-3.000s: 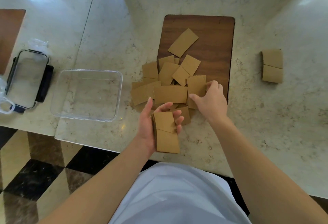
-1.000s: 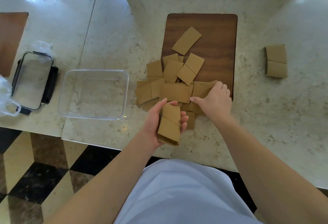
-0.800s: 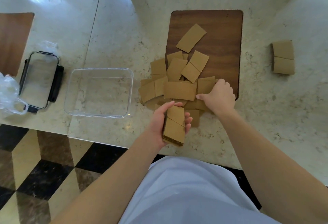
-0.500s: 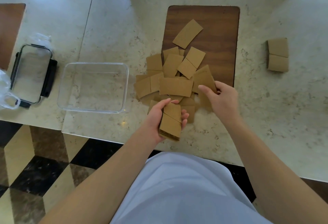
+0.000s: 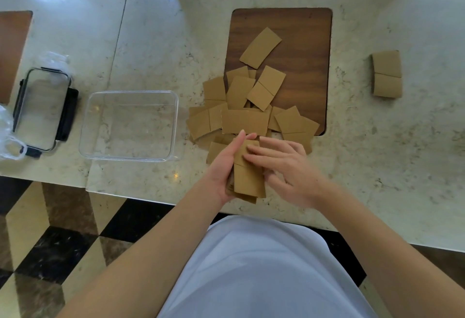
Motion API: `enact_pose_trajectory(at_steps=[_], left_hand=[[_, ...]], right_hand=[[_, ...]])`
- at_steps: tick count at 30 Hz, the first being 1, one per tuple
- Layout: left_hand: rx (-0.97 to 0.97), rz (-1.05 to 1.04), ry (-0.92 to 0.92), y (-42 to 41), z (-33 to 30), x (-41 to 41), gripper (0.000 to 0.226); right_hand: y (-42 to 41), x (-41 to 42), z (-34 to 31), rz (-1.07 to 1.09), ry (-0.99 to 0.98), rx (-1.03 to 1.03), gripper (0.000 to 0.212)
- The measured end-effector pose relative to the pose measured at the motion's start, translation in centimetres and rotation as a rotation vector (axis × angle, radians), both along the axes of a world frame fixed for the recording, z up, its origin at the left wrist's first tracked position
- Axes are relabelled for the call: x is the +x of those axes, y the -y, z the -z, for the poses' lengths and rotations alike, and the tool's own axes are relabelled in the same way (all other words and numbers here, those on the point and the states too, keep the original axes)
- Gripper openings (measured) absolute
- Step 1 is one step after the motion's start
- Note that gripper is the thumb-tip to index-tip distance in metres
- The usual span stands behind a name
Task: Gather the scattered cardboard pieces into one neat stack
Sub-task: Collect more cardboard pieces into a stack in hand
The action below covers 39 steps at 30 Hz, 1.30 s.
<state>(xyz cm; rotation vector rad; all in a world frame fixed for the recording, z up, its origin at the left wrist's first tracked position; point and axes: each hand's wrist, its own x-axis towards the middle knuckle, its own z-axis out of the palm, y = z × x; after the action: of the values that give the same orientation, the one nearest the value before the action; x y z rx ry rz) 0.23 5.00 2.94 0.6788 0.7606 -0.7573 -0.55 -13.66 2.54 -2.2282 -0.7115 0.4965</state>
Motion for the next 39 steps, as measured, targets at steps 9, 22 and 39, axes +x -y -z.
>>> enact_pose_trajectory(at_steps=[9, 22, 39], left_hand=[[-0.138, -0.076, 0.068, -1.0, -1.0, 0.2, 0.055], [0.004, -0.147, 0.07, -1.1, 0.2, -0.6, 0.047], [-0.087, -0.112, 0.117, -0.2, -0.4, -0.7, 0.033]], right_hand=[[1.7, 5.9, 5.1, 0.809, -0.137, -0.471, 0.073], [0.8, 4.3, 0.9, 0.992, -0.75, 0.289, 0.029], [2.8, 7.2, 2.7, 0.773, -0.187, -0.358, 0.062]])
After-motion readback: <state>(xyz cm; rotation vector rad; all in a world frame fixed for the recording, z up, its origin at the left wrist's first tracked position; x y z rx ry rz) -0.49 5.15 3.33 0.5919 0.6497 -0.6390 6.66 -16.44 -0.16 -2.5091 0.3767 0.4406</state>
